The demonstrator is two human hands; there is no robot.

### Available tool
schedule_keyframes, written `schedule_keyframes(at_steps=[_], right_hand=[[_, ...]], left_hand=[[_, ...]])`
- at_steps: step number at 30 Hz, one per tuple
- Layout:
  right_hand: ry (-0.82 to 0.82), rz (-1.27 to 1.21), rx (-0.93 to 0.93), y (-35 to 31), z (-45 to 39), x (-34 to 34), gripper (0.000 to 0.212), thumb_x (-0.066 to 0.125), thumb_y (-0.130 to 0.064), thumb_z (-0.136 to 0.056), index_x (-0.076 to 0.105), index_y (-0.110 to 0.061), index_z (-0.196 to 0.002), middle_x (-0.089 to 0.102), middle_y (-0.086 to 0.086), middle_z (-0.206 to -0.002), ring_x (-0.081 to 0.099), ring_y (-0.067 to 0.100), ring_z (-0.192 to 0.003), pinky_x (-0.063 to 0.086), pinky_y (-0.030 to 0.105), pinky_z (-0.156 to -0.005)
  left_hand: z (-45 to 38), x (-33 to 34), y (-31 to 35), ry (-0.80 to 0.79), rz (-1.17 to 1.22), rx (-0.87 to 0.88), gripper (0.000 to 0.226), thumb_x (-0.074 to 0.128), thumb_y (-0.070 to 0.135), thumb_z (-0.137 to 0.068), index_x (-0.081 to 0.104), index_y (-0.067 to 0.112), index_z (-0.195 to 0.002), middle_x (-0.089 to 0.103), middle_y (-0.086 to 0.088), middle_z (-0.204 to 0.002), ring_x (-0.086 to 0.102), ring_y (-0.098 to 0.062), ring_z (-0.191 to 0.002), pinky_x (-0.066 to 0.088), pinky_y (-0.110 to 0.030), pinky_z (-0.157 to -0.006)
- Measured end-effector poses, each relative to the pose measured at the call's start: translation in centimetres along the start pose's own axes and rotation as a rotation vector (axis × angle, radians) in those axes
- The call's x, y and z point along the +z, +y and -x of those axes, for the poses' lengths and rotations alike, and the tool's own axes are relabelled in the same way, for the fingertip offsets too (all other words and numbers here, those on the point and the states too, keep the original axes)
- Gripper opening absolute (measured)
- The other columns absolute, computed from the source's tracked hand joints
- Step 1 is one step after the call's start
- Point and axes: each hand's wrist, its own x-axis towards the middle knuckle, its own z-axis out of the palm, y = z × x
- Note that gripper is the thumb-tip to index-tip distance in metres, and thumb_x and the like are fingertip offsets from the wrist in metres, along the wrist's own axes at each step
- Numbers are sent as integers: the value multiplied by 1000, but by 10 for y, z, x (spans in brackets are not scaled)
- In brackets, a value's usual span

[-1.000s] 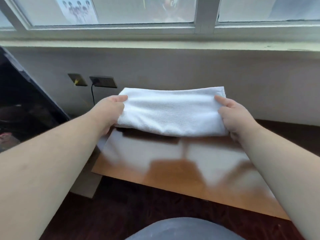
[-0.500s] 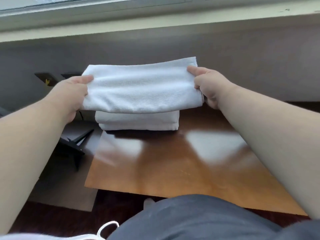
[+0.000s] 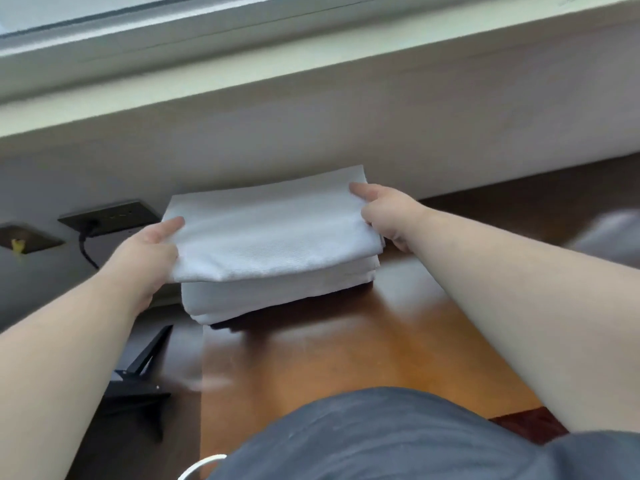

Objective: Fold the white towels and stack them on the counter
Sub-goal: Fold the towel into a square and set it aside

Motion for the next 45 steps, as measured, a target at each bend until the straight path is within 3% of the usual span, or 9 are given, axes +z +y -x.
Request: schedule_keyframes(at_steps=[4, 11, 16, 23, 29, 32, 34, 38, 45], right_hand=[[35, 106, 95, 11, 1, 14, 77, 32, -4, -84, 36, -44, -149, 52, -1, -125, 64, 18, -96, 55, 30, -78], [133, 118, 156, 25, -6, 26, 74, 32, -4, -86, 36, -39, -150, 54, 3, -134, 61, 31, -110, 55, 48, -94], [164, 96, 130, 24, -13, 33, 75, 29, -1, -84, 48, -46, -141, 53, -9, -109, 65, 20, -92, 52, 22, -67], [214, 243, 22, 36, -26, 51, 67, 34, 2, -89, 44, -28, -148, 31, -6, -155, 47, 14, -116, 35, 15, -90], [332, 759, 63, 27, -16, 67, 77, 39, -4, -80, 30, -34, -151, 17, 1, -159, 29, 31, -135, 32, 44, -106], [328, 943, -264, 14, -11, 83, 72, 45, -12, -84, 30, -28, -152, 15, 3, -163, 18, 26, -145, 16, 50, -118], [187, 1017, -407, 15, -10, 95, 62, 38, -32, -94, 24, -29, -154, 12, 3, -165, 7, 24, -151, 5, 51, -120], [32, 1072, -243, 35, -12, 99, 75, 17, -71, -90, -2, -40, -155, -7, -2, -167, -11, 22, -152, -5, 52, -121], [126, 1028, -157, 16, -14, 93, 79, 19, -73, -91, 9, -31, -157, 0, 2, -167, -7, 23, -153, -2, 56, -120]], left_hand=[[-21, 12, -25, -81, -60, -39, 70, 36, -1, -83, 54, 41, -136, 52, -4, -134, 60, -25, -106, 50, -29, -83], [-42, 20, -39, -147, -32, -99, 49, 49, 32, -73, 60, 56, -114, 58, -1, -132, 62, -26, -109, 51, -46, -96], [-62, 22, -28, -118, 22, -17, 40, 59, 53, -77, 58, 55, -117, 58, 3, -133, 59, -21, -116, 46, -45, -102], [-71, 24, -21, 14, -103, 87, 51, 41, 17, -90, 57, 43, -130, 62, 3, -101, 53, -20, -51, 42, -21, -43], [-64, 44, -14, 60, -502, 75, 54, 47, 16, -97, 36, 17, -151, 36, -22, -147, 46, -43, -122, 39, -43, -100], [-36, 55, -9, 195, -619, 484, 54, 56, 19, -93, 43, 11, -145, 38, -21, -149, 42, -44, -126, 32, -49, -103], [-17, 72, -14, 57, -772, 751, 55, 51, 31, -96, 40, 14, -147, 33, -17, -155, 37, -38, -135, 27, -50, -108], [-16, 86, -43, -193, -1005, 496, 71, 16, 68, -92, -4, 38, -154, -7, -1, -164, -5, -29, -150, 3, -51, -119], [-33, 59, -37, -140, -1061, 322, 80, 11, 73, -88, 0, 33, -156, -3, -7, -164, -2, -29, -150, 5, -52, -119]])
